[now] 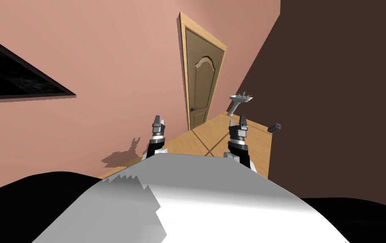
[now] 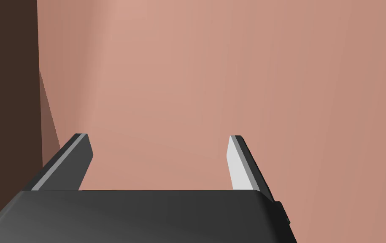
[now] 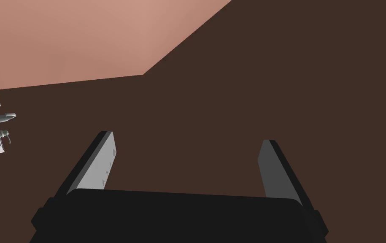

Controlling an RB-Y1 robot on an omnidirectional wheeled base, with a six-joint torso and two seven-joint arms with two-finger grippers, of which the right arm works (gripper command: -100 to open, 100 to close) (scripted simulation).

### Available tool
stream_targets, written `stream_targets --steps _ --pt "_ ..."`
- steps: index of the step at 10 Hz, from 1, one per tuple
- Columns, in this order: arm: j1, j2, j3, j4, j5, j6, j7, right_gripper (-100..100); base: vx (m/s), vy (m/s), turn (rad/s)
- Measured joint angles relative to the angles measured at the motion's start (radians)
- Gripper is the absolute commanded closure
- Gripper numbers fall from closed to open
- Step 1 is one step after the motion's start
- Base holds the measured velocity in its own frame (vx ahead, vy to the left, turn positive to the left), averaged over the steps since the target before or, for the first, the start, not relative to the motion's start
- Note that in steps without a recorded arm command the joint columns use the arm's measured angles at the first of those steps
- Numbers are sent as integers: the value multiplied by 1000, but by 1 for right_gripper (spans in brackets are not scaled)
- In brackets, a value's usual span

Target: Pull the door open

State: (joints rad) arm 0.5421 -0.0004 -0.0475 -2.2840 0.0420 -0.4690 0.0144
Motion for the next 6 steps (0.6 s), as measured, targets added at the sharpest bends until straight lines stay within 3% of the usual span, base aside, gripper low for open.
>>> stream_targets --steps 6 --pt "-62 -24 -2 120 -6 -12 -3 -100 75 -27 96"
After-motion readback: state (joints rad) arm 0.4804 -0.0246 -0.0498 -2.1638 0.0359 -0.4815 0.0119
